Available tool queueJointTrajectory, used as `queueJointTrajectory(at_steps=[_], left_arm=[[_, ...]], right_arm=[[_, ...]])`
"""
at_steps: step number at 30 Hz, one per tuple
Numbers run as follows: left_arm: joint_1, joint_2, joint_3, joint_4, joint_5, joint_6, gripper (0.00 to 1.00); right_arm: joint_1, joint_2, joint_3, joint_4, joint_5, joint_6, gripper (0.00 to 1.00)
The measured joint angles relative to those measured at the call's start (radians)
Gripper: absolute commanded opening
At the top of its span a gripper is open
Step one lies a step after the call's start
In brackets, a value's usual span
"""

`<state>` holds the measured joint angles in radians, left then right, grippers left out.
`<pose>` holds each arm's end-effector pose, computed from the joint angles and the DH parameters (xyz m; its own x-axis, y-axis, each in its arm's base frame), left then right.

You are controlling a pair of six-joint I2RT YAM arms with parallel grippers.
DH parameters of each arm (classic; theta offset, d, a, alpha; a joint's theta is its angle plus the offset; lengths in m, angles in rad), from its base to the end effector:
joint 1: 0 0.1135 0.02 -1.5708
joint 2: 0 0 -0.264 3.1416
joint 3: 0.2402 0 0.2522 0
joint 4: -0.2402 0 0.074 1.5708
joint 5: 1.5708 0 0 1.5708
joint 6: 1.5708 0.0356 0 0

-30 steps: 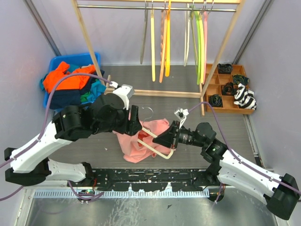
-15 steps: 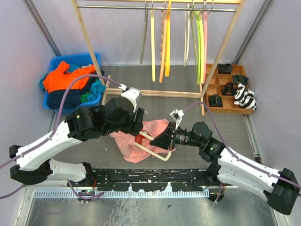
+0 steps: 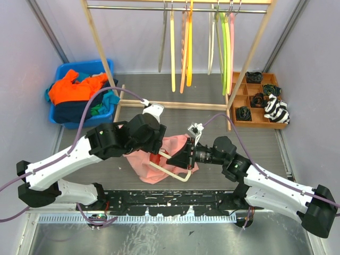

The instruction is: Place the t-shirt on the hanger

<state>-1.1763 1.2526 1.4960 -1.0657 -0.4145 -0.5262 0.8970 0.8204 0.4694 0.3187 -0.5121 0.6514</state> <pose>0.1029 -0.2098 0.4034 -0.6150 0.2812 -0.7367 0.4982 0.8627 -0.0866 0.1084 0.1637 0.2753 -0.6143 0.0777 -0.7852 -0.7725 0.1435 0.6186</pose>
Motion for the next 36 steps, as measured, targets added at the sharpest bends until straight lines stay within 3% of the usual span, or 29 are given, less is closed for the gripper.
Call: queueJointTrajectory(at_steps=[9, 16, 22, 26, 30, 36], left_arm=[[0.000, 0.003, -0.056, 0.022, -0.006, -0.028, 0.46], [0.000, 0.003, -0.072, 0.024, -0.014, -0.052, 0.17], [0.000, 0.014, -0.072, 0.019, -0.016, -0.050, 0.05], [0.000, 0.028, -0.073, 0.013, -0.033, -0.051, 0.01], [0.000, 0.020, -0.082, 0.013, -0.051, -0.062, 0.00], [0.000, -0.031, -0.130, 0.011, -0.086, -0.082, 0.00]], right_arm=[[0.003, 0.007, 0.010, -0.008, 0.010, -0.003, 0.01], [0.005, 0.018, 0.011, -0.009, 0.011, -0.003, 0.01], [0.004, 0.018, 0.014, -0.020, 0.011, -0.003, 0.02], [0.004, 0.029, 0.023, -0.045, 0.012, -0.002, 0.21], [0.005, 0.029, 0.069, -0.098, 0.030, -0.004, 0.30], [0.005, -0.017, 0.216, -0.299, 0.120, -0.026, 0.51]])
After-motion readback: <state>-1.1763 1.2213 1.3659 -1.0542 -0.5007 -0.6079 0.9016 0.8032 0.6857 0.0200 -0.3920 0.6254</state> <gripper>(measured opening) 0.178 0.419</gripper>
